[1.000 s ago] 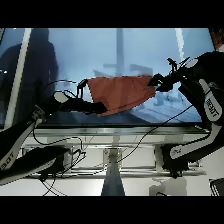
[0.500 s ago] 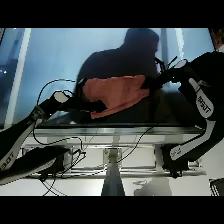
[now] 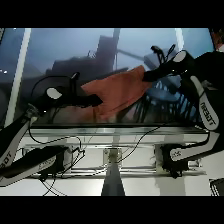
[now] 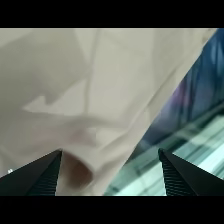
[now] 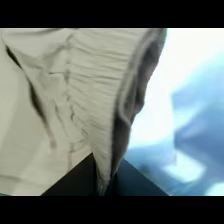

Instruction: Fold the clothes and pants, and hang the long-sleeved shirts on hangers.

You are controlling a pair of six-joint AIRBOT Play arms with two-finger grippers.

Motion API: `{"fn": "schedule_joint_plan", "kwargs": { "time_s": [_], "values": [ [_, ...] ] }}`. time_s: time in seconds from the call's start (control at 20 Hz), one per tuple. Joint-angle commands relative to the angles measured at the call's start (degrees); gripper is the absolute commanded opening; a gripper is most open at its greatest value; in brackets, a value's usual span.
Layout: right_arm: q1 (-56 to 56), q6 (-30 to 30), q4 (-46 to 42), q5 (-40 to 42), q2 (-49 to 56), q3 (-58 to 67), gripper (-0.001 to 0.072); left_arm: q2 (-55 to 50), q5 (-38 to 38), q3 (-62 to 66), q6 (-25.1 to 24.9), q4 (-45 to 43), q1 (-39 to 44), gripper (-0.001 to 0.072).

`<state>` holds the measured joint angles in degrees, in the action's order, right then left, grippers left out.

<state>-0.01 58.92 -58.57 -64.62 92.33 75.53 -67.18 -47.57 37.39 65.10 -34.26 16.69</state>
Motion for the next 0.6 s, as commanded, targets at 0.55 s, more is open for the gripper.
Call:
{"fn": "schedule_joint_plan", "kwargs": {
  "time_s": [0.55],
  "values": [
    [-30.25,23.85,-34.67,-3.56,-41.62,7.80,0.0024,16.70,-5.60,6.03,-16.74,-0.22,-5.49,0.0699]
  ]
}}
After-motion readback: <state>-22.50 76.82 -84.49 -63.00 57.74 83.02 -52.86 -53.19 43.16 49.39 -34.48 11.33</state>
